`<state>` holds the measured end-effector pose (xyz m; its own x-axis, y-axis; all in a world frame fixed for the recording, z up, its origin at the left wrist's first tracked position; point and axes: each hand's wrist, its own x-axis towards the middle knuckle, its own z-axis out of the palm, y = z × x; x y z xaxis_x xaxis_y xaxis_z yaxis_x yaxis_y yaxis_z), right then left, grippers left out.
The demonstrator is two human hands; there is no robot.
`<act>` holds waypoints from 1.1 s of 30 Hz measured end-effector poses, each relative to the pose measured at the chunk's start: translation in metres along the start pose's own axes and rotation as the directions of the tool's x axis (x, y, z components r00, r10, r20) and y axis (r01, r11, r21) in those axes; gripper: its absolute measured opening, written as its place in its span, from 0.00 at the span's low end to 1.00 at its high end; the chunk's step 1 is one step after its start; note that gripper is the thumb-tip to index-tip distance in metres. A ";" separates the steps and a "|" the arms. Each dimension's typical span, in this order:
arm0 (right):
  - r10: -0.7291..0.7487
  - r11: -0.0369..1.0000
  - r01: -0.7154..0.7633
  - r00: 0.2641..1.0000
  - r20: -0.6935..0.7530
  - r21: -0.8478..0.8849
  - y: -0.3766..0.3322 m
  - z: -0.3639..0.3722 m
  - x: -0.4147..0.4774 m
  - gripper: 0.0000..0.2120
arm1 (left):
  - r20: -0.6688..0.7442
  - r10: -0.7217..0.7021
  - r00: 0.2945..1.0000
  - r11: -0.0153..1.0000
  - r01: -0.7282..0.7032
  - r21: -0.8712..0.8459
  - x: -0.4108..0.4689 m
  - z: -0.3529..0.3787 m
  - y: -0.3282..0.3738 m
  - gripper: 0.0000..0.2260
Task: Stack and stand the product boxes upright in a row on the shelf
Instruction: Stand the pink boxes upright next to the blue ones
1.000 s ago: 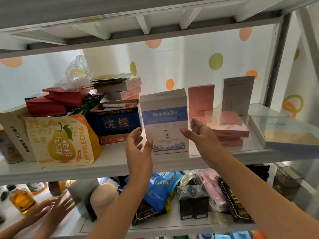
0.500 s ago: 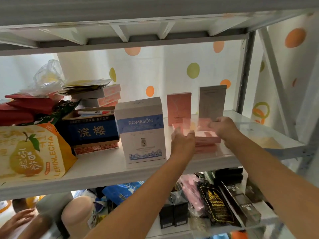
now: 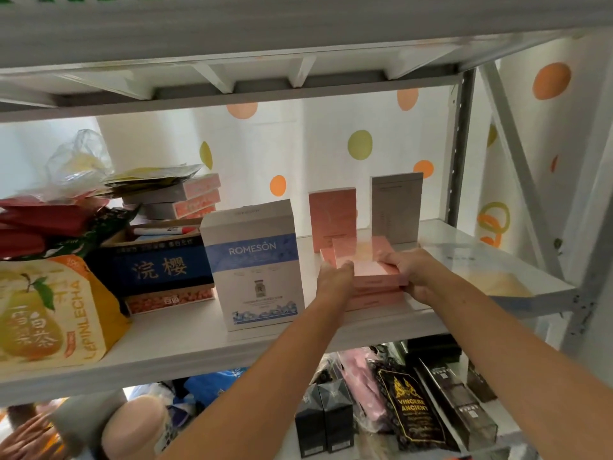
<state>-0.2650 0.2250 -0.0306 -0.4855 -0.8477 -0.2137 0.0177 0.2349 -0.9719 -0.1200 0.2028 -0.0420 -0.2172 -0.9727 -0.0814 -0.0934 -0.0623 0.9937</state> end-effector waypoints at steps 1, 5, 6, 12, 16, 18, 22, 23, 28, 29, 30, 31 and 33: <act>0.013 1.000 -0.013 1.000 0.011 -0.001 -0.001 0.000 0.000 0.16 | -0.002 0.001 1.000 1.000 -0.001 -0.007 0.001 0.000 0.000 0.15; 0.045 0.998 -0.046 0.999 0.025 0.050 -0.001 0.000 0.002 0.12 | 0.000 0.013 1.000 1.000 -0.013 0.003 0.000 0.001 -0.001 0.16; 0.041 0.997 -0.043 0.999 0.028 0.069 0.000 0.000 0.004 0.12 | 0.004 0.015 1.000 1.000 -0.015 0.004 -0.002 0.001 -0.001 0.16; 0.038 0.995 -0.040 0.999 0.028 0.091 0.002 0.004 0.014 0.13 | 0.015 0.003 1.000 0.999 -0.003 0.031 0.006 0.002 -0.001 0.16; 0.011 0.989 -0.019 0.998 0.060 0.143 -0.004 0.016 0.017 0.12 | -0.023 0.018 1.000 0.997 -0.016 0.074 0.019 0.001 0.003 0.17; 0.009 0.989 -0.020 0.997 0.072 0.150 -0.007 0.019 0.019 0.12 | -0.038 0.003 0.999 0.996 0.000 0.094 0.025 0.000 0.006 0.16; -0.045 0.988 0.032 0.995 0.087 0.149 -0.009 0.018 0.019 0.13 | -0.084 0.043 0.996 0.982 -0.026 0.190 0.037 -0.001 0.001 0.20; -0.090 0.985 0.077 0.993 0.081 0.152 -0.008 0.017 0.017 0.13 | -0.085 0.087 0.993 0.976 -0.068 0.207 0.041 0.000 -0.004 0.23; -0.328 0.940 0.320 0.943 0.052 0.117 -0.007 0.000 -0.004 0.18 | -0.050 0.307 0.950 0.933 -0.290 0.215 0.015 -0.004 -0.004 0.28; -0.356 0.930 0.350 0.934 0.038 0.112 -0.005 -0.003 -0.007 0.20 | -0.031 0.348 0.937 0.916 -0.333 0.225 0.005 -0.005 -0.003 0.28; -0.379 0.920 0.374 0.925 0.020 0.115 -0.003 -0.005 -0.011 0.20 | -0.014 0.385 0.923 0.900 -0.372 0.228 -0.004 -0.006 -0.001 0.27; -0.397 0.910 0.394 0.918 0.000 0.128 0.000 -0.006 -0.014 0.19 | -0.007 0.411 0.912 0.890 -0.399 0.221 -0.010 -0.006 -0.001 0.25; -0.417 0.892 0.416 0.908 -0.033 0.179 0.010 -0.007 -0.019 0.19 | -0.001 0.447 0.895 0.883 -0.441 0.164 -0.020 -0.007 -0.004 0.23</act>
<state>-0.2621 0.2464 -0.0352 -0.4768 -0.8524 0.2144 -0.0295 -0.2283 -0.9731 -0.1086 0.2206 -0.0438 -0.2353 -0.8983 0.3711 -0.1458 0.4102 0.9003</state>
